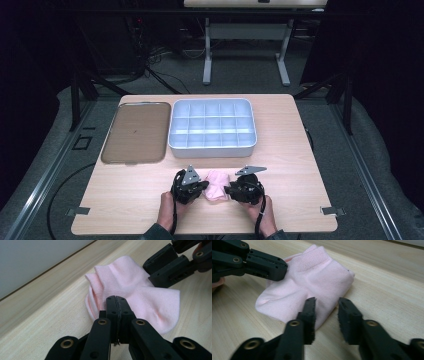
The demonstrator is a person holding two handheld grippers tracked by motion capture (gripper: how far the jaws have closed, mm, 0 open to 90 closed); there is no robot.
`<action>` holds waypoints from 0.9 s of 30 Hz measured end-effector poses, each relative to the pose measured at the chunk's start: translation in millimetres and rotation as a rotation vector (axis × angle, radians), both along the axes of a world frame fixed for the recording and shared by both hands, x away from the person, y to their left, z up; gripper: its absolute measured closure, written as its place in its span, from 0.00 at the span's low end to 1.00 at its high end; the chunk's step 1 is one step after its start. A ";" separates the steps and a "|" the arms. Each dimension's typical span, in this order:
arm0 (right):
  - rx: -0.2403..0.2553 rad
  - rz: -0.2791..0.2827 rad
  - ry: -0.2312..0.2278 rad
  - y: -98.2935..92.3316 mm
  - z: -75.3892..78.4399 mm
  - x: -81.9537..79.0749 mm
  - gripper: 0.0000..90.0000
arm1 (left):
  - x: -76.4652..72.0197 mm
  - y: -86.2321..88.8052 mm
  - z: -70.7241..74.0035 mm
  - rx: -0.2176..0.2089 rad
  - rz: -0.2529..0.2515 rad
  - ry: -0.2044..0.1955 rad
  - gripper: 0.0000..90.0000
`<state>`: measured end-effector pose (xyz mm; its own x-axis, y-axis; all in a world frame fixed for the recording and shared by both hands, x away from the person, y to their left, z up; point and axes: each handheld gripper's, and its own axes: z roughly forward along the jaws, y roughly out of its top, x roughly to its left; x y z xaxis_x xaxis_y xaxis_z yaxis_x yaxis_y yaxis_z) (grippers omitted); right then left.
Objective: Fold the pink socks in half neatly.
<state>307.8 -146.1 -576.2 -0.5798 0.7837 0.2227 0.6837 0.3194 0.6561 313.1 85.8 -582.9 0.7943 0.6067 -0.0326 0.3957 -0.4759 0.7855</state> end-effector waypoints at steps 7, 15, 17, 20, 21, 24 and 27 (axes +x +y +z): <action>0.080 -0.004 0.036 -4.3 -3.5 1.3 0.96 | -0.7 1.4 -3.4 -0.051 -0.001 0.040 1.00; 0.152 -0.004 0.024 -16.9 6.6 -2.7 0.97 | -3.3 -7.2 -3.7 -0.048 0.003 0.042 1.00; 0.150 -0.001 0.014 -16.9 10.8 -4.3 0.97 | -2.7 -9.5 -3.6 -0.058 0.016 0.060 1.00; 0.154 0.004 -0.011 -17.4 20.2 -6.9 0.97 | -0.3 -16.7 -4.0 -0.087 0.036 0.096 1.00; 0.161 0.003 -0.020 -18.4 23.2 -7.2 0.97 | -0.4 -20.0 -3.9 -0.086 0.033 0.098 1.00; 0.167 0.003 -0.043 -17.9 31.3 -8.1 0.97 | -1.3 -30.3 -3.6 -0.079 0.015 0.095 1.00; 0.138 0.020 -0.052 -14.3 34.8 -6.6 0.97 | -1.4 -34.5 -3.6 -0.082 0.012 0.097 1.00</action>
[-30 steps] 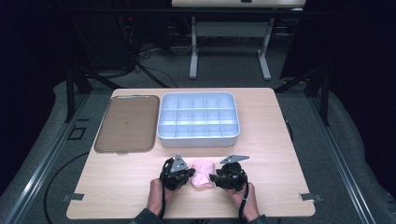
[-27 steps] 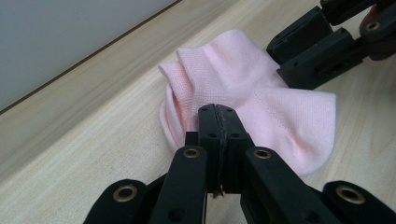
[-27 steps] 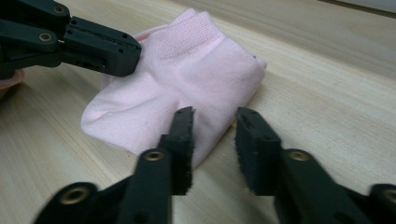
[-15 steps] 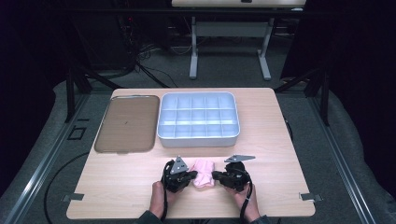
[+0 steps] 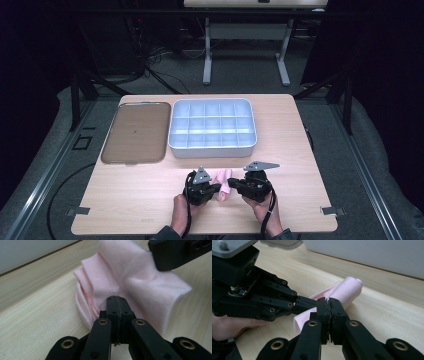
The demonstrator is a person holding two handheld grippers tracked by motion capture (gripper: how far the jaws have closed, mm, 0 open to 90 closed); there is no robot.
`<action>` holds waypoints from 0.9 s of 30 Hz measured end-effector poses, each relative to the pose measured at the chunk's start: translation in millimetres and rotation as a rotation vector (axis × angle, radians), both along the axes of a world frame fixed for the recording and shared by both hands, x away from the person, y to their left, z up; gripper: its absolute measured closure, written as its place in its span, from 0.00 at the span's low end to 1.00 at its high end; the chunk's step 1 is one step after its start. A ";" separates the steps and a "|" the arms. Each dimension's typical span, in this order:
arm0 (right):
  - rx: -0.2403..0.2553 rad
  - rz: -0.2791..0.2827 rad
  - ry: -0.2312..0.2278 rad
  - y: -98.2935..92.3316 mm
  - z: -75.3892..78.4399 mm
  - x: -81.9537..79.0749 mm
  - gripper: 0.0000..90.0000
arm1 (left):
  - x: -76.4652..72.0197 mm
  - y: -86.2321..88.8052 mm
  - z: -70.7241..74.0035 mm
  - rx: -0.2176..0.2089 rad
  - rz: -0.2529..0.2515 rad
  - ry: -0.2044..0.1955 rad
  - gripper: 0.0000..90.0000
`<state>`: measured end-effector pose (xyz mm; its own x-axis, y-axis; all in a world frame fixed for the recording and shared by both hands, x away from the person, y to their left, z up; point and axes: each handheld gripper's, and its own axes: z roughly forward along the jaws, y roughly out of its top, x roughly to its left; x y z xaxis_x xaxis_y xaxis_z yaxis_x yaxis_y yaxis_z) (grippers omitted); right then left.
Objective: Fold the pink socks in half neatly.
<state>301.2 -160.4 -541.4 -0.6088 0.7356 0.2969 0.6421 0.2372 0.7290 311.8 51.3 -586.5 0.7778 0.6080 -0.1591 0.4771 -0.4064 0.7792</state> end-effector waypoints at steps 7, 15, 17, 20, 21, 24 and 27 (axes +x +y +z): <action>-0.007 0.018 0.000 8.1 -2.2 4.5 0.97 | 0.9 -0.9 0.0 0.001 -0.006 -0.003 1.00; -0.019 0.019 0.006 11.0 -4.6 7.7 0.97 | -1.3 17.1 12.0 -0.090 0.020 -0.036 0.99; -0.027 0.032 0.012 8.7 -4.9 8.5 0.97 | 0.3 23.5 16.4 -0.093 0.030 -0.041 0.99; -0.039 0.047 0.019 7.5 -4.0 8.6 0.97 | 3.1 24.1 13.5 -0.060 0.026 -0.025 0.99; -0.040 0.050 0.022 7.2 -3.1 8.7 0.97 | 3.4 23.6 11.9 -0.048 0.025 -0.024 0.99; -0.041 0.062 0.020 9.1 -1.7 9.8 0.97 | 3.1 19.5 5.3 -0.035 0.018 -0.009 0.99; -0.047 0.081 0.017 13.8 -0.6 12.1 0.97 | 2.9 15.8 1.9 -0.027 0.016 -0.002 0.99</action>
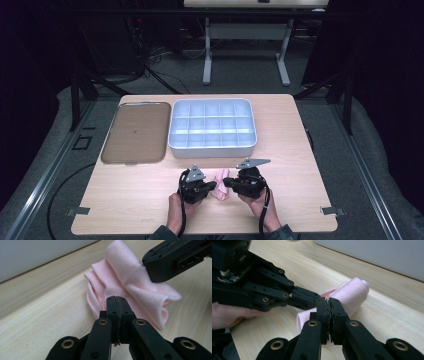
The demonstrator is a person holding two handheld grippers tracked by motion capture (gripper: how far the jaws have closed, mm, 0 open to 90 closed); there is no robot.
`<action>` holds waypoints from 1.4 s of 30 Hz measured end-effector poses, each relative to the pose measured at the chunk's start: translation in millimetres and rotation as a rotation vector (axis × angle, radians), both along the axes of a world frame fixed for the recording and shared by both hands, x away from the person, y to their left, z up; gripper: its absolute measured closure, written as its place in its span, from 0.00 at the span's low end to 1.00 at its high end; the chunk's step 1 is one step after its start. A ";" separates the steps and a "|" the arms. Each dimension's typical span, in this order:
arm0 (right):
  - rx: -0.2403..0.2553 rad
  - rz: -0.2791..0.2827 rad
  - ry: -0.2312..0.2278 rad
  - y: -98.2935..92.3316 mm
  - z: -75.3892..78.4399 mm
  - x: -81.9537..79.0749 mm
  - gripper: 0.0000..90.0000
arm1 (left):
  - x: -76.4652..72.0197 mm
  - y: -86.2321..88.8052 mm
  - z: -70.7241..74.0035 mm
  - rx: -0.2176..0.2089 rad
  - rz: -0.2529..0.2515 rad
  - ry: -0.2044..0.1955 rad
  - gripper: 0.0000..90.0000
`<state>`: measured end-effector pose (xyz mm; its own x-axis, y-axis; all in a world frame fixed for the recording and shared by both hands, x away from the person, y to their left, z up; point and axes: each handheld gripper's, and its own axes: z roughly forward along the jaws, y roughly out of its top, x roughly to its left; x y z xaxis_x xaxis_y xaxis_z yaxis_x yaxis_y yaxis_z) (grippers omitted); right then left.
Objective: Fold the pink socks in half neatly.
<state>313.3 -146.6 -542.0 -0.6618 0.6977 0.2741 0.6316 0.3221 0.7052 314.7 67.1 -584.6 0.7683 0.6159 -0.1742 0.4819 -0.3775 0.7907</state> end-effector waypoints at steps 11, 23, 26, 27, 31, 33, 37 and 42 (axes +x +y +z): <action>-0.012 0.037 0.005 12.2 -6.0 4.7 0.97 | 1.6 1.3 -1.9 -0.018 -0.007 0.029 1.00; -0.021 0.056 0.009 15.3 -13.9 8.9 0.97 | -10.6 15.5 -0.1 -0.027 0.034 0.014 0.99; -0.034 0.060 0.006 17.9 -14.5 9.3 0.97 | -9.5 20.1 -0.9 -0.022 0.054 0.021 0.99; -0.047 0.064 0.009 19.3 -14.3 9.4 0.97 | -9.5 21.1 -0.7 -0.026 0.063 0.031 0.99; -0.076 0.079 -0.001 25.9 -15.5 9.1 0.97 | -6.4 29.1 0.0 -0.026 0.083 0.024 0.99; -0.098 0.085 -0.009 28.7 -15.7 8.8 0.97 | -5.0 33.1 2.3 -0.033 0.088 0.024 0.99; -0.140 0.093 -0.030 36.2 -18.1 6.7 0.97 | -2.7 36.7 10.6 -0.047 0.095 0.000 0.99; -0.159 0.090 -0.045 38.8 -19.8 4.4 0.97 | 5.4 29.6 27.2 -0.043 0.057 -0.039 0.99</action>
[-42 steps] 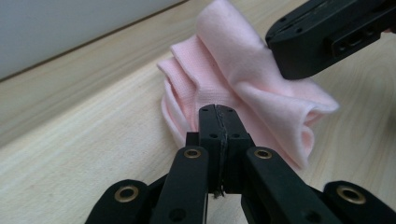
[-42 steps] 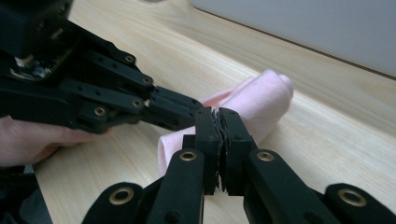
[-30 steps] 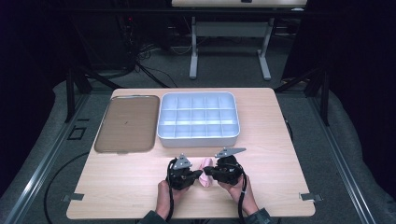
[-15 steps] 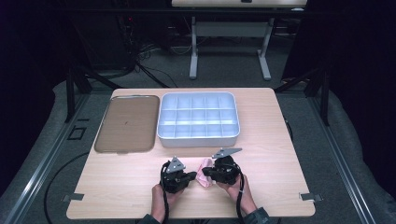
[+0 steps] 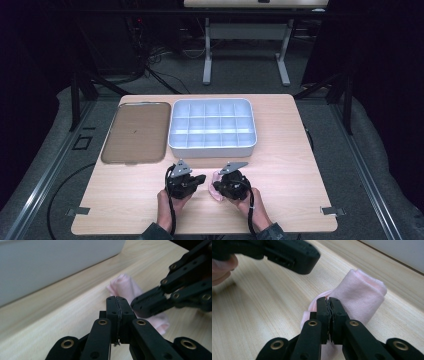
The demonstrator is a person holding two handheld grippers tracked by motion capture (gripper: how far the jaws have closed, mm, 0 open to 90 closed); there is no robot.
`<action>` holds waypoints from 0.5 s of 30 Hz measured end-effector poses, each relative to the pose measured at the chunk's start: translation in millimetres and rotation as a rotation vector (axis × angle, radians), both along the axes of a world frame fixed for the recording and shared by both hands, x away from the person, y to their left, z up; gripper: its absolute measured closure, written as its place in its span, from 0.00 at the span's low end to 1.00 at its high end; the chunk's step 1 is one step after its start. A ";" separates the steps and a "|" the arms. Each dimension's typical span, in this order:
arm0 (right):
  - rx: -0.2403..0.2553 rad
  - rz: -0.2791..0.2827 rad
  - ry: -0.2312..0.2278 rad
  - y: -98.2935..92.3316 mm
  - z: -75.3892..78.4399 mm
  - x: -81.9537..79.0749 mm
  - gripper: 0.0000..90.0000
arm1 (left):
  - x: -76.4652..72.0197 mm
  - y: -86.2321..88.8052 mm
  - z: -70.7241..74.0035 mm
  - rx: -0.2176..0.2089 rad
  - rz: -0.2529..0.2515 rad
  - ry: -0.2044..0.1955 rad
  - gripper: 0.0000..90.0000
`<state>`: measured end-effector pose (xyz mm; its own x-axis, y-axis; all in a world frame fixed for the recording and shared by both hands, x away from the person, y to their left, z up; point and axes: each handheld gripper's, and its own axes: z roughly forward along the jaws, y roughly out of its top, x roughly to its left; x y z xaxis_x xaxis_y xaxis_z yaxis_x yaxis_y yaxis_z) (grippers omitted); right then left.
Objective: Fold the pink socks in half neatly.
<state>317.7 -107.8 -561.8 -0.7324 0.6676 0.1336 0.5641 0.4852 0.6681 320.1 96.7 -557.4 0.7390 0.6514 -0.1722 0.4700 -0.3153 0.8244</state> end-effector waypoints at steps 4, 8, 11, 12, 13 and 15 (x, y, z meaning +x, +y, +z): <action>0.001 0.003 0.001 -0.9 -0.6 -0.3 0.97 | 6.8 -18.4 11.2 0.006 -0.052 -0.019 0.99; 0.021 -0.007 -0.011 -2.0 -3.1 -2.1 0.98 | 14.9 -32.2 12.7 0.000 -0.103 -0.018 0.99; 0.019 -0.015 -0.020 -1.2 -3.5 -4.5 0.98 | 20.7 -39.8 10.8 0.008 -0.129 -0.007 0.99; 0.021 -0.019 -0.023 -0.7 -3.7 -5.5 0.97 | 21.8 -42.1 10.0 0.012 -0.134 -0.001 0.99; 0.022 -0.021 -0.025 -0.6 -3.9 -5.8 0.98 | 23.4 -44.6 8.8 0.036 -0.138 -0.003 0.99; 0.017 -0.017 -0.031 -1.3 -4.0 -6.0 0.98 | 27.3 -48.4 4.7 0.068 -0.143 0.015 0.99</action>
